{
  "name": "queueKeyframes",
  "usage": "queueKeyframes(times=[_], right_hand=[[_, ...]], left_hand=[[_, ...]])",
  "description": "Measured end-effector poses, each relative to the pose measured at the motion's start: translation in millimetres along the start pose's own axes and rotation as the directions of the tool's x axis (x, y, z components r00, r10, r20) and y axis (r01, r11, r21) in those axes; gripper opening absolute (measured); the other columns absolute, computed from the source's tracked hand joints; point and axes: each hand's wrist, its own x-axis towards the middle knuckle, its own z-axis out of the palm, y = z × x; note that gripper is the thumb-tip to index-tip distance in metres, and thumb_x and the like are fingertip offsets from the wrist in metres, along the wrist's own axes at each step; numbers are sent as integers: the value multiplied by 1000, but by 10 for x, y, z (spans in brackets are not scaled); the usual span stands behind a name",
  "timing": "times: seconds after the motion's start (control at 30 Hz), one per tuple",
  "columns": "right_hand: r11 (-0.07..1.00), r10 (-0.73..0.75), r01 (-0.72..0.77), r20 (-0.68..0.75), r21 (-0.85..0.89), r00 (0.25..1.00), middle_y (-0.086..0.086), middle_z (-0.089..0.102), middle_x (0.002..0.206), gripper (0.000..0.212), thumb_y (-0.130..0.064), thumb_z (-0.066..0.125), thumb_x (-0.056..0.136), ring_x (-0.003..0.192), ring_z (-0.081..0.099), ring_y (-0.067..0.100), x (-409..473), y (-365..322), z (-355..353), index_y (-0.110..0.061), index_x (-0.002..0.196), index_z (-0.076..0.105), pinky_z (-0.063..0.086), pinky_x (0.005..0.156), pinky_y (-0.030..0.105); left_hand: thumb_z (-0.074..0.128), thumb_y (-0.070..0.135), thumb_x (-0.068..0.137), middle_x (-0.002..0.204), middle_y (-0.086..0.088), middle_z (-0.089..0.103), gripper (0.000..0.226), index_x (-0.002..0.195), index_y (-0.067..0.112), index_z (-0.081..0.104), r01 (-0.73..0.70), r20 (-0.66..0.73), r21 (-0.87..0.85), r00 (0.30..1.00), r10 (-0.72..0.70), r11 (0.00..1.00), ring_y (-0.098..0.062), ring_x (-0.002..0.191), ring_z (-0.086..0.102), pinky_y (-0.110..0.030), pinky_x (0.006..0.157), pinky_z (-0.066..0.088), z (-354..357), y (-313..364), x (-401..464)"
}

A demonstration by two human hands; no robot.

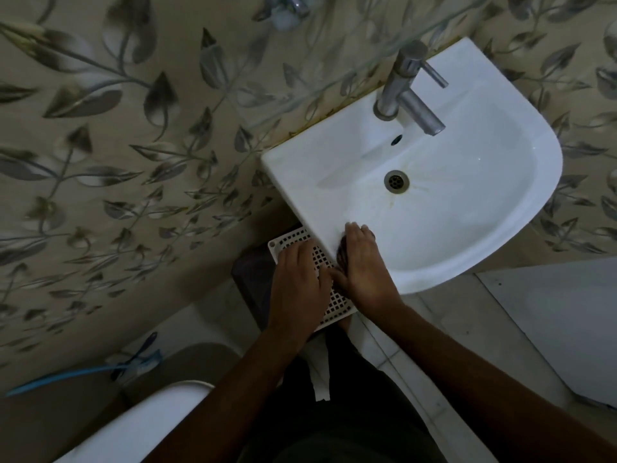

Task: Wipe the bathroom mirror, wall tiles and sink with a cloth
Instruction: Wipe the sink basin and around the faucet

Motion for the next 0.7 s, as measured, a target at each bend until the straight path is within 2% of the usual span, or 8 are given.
queueKeyframes(times=[0.1,0.2,0.3,0.37,0.47,0.57,0.7], right_hand=[[994,-1,-4,-40,-113,999,32,30,155,75,-31,55,100,146,26,49,389,-203,237,11,152,20,21,121,58],[998,60,-64,-136,-24,989,37,33,152,57,-15,47,105,144,27,54,853,-512,289,15,148,26,20,122,58],[997,69,-65,-166,34,984,36,23,157,60,-18,43,106,149,16,52,1007,-637,283,14,151,20,12,125,55],[998,0,8,-133,63,991,34,18,159,66,-26,41,104,151,10,49,842,-575,234,14,152,18,8,125,56],[986,-148,154,-86,61,985,35,14,160,73,-26,46,100,152,6,48,438,-396,100,17,150,16,9,125,57],[986,-166,166,-20,29,986,28,4,164,78,-25,54,100,153,-4,43,223,-243,72,10,154,11,11,125,53],[989,-144,145,29,-41,989,30,1,164,71,-33,33,104,153,-7,45,524,-384,169,11,154,9,7,125,57]], left_hand=[[50,20,97,125,-11,59,33,127,7,56,3,-42,26,999,-2,1000,-25,116,52,-39,100,46,-92,24,171],[31,22,97,123,-13,59,44,129,5,56,0,-57,31,998,2,1000,-27,113,55,-39,98,48,-169,-16,385],[37,14,95,127,-15,59,43,132,4,55,37,-60,25,998,-35,999,-29,116,55,-42,102,47,-242,-54,567],[46,11,94,132,-12,57,43,136,7,53,47,-67,-2,997,-47,999,-26,122,51,-38,107,42,-284,-50,605],[52,15,95,132,-9,55,39,134,9,54,32,-60,-30,998,-34,999,-23,123,48,-38,107,43,-299,-84,545],[53,18,95,132,-8,56,38,132,9,56,66,-55,-45,996,-68,997,-23,124,49,-33,105,42,-250,-165,484],[51,20,98,136,-5,54,37,135,14,54,112,-74,-71,990,-117,991,-18,127,45,-27,107,36,-227,-135,449]])
